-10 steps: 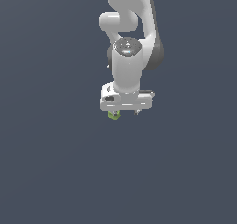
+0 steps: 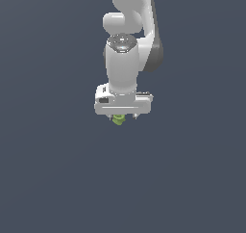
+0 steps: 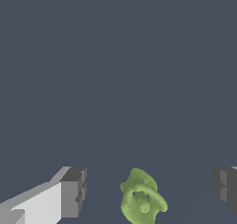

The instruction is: Pick up the object and move it to a goal position.

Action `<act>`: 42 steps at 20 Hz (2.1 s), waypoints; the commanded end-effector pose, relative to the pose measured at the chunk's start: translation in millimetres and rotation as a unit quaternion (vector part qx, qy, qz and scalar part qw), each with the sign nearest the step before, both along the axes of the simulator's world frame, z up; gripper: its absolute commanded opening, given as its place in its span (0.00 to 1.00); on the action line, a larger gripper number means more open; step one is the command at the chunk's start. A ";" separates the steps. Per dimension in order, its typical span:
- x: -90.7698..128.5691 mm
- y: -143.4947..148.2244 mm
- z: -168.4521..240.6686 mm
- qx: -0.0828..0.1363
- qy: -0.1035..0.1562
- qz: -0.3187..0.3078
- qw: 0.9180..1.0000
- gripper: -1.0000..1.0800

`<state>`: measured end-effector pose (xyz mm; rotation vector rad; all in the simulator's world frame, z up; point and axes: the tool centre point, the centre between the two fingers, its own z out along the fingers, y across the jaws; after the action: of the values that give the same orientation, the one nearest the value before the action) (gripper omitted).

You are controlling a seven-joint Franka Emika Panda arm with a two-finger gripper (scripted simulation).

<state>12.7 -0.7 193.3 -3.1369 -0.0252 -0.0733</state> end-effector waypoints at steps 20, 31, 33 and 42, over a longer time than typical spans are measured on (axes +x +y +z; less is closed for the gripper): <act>-38.9 -10.5 -43.1 0.004 0.008 -0.124 0.992 0.96; -91.6 -19.7 -87.5 0.006 0.019 -0.262 0.965 0.96; -98.3 -20.9 -92.3 0.006 0.020 -0.279 0.960 0.96; -113.8 -23.6 -102.6 0.005 0.023 -0.315 0.949 0.96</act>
<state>-99.8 -24.1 91.5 -2.9925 0.9556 0.0000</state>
